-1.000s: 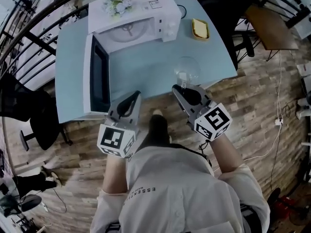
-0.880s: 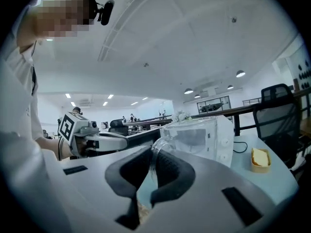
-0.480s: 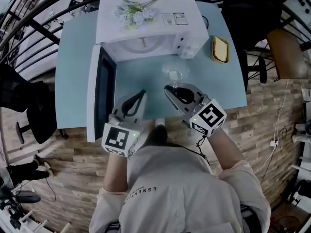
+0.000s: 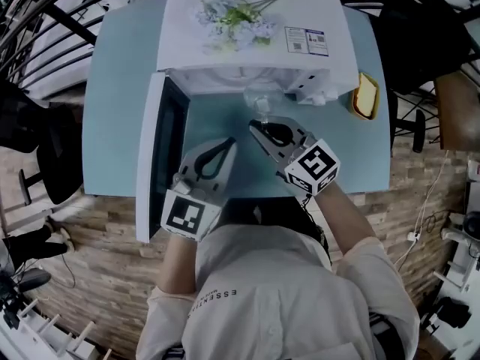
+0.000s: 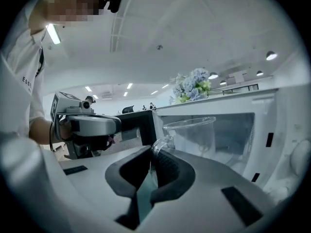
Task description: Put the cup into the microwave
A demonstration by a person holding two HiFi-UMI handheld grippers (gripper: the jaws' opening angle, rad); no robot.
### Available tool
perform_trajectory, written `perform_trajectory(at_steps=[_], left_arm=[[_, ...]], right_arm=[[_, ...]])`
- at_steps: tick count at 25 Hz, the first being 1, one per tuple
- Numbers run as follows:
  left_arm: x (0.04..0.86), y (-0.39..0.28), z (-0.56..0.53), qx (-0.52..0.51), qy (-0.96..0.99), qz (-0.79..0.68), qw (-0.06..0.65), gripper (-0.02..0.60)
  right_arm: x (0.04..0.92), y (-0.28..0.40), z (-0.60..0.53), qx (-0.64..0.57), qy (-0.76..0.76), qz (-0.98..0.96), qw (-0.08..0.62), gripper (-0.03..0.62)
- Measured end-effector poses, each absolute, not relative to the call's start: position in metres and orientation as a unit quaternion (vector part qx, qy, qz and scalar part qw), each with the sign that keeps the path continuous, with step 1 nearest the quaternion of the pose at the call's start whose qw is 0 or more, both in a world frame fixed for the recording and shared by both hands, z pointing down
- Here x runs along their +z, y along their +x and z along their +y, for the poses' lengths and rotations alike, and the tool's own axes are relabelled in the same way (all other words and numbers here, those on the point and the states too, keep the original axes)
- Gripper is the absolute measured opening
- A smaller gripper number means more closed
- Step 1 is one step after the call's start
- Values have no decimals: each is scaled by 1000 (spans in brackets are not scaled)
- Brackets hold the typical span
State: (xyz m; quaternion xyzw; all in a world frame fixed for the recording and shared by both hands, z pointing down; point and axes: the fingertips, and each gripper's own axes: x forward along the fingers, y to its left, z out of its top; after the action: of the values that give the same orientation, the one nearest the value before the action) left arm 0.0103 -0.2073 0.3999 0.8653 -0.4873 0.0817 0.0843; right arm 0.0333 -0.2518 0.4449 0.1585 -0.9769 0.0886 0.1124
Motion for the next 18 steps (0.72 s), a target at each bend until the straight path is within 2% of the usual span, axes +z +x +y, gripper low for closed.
perform_trajectory(at_steps=[8, 18], left_arm=[[418, -5, -229, 75, 845, -521, 96, 2], [434, -12, -243, 81, 832, -539, 99, 2]], right_arm=[[479, 10, -302, 103, 150, -975, 125, 23], [500, -11, -346, 129, 158, -974, 98, 23]])
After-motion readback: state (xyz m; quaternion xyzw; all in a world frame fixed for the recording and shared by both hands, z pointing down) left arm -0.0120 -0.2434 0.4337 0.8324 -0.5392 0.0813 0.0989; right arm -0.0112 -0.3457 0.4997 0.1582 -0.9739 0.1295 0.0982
